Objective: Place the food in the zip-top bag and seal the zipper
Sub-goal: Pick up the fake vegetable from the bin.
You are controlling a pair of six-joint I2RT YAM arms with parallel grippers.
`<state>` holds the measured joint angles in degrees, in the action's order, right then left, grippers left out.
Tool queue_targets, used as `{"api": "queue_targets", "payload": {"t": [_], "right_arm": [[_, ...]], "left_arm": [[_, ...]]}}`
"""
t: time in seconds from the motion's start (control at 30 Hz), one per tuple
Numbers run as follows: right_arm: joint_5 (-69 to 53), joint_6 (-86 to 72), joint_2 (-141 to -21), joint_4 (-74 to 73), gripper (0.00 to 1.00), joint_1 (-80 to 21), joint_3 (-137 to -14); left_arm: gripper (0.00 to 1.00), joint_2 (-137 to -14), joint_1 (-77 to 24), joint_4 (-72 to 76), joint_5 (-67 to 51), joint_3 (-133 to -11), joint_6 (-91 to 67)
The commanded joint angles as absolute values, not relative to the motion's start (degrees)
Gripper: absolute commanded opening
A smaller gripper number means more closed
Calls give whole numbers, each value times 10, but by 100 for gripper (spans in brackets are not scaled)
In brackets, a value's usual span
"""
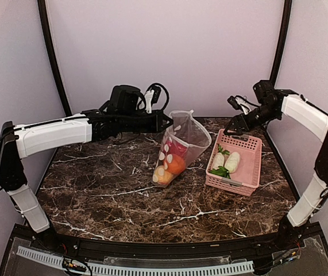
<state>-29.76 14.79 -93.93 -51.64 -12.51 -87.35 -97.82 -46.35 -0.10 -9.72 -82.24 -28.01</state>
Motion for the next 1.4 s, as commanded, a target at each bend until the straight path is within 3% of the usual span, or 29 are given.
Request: {"api": "queue_targets", "payload": {"t": [0.0, 0.17, 0.43, 1.37], "right_arm": [[-302, 111, -942, -517, 83, -79, -824], [-298, 48, -930, -480, 82, -31, -764], [-271, -46, -980, -466, 76, -29, -765], [-230, -112, -1128, -470, 68, -36, -839]], "left_arm": [[1, -979, -462, -42, -81, -862, -247], [1, -994, -462, -77, -84, -901, -232], [1, -1004, -462, -82, -83, -910, -233], [1, -1005, -462, -98, -76, -910, -237]]}}
